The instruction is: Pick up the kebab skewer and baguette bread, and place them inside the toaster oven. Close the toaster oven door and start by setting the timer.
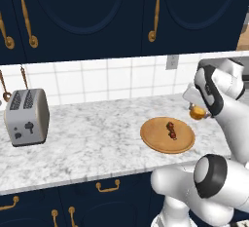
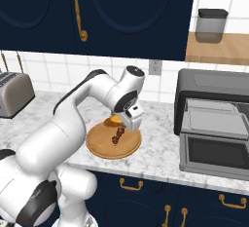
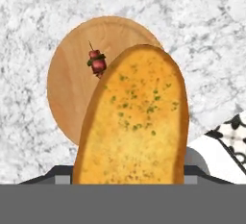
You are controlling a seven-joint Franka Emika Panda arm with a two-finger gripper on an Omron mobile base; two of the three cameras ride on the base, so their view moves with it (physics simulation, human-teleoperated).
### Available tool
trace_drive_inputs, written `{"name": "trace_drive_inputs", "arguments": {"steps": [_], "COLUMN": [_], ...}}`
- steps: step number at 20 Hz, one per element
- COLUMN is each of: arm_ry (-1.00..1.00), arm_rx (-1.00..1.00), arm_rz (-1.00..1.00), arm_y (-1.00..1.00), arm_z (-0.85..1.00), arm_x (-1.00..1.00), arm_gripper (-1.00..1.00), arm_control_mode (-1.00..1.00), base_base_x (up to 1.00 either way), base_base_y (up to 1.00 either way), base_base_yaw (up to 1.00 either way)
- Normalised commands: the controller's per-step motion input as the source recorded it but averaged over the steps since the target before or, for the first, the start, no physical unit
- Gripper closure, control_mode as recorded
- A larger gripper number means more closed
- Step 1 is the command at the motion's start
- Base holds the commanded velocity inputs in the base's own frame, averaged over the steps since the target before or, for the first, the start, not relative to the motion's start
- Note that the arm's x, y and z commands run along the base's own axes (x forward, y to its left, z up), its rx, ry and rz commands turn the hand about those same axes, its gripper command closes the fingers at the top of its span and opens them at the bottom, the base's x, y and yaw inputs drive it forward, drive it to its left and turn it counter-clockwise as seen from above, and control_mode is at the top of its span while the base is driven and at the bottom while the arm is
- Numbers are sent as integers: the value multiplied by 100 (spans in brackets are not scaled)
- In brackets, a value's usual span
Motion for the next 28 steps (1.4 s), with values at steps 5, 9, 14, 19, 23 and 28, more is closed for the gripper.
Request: {"name": "trace_drive_inputs", "arguments": {"steps": [5,9,14,19,23,28], "arm_ry": [0,0,0,0,0,0], "arm_rx": [7,4,2,0,0,0], "arm_rz": [-37,-27,-16,-10,-10,-8], "arm_y": [-65,-66,-71,-71,-67,-57], "arm_z": [3,0,0,0,0,0], "arm_x": [1,1,4,18,21,28], "arm_gripper": [100,100,100,100,100,100], "arm_control_mode": [-100,-100,-100,-100,-100,-100], "base_base_x": [0,0,0,0,0,0], "base_base_y": [0,0,0,0,0,0], "base_base_yaw": [0,0,0,0,0,0]}}
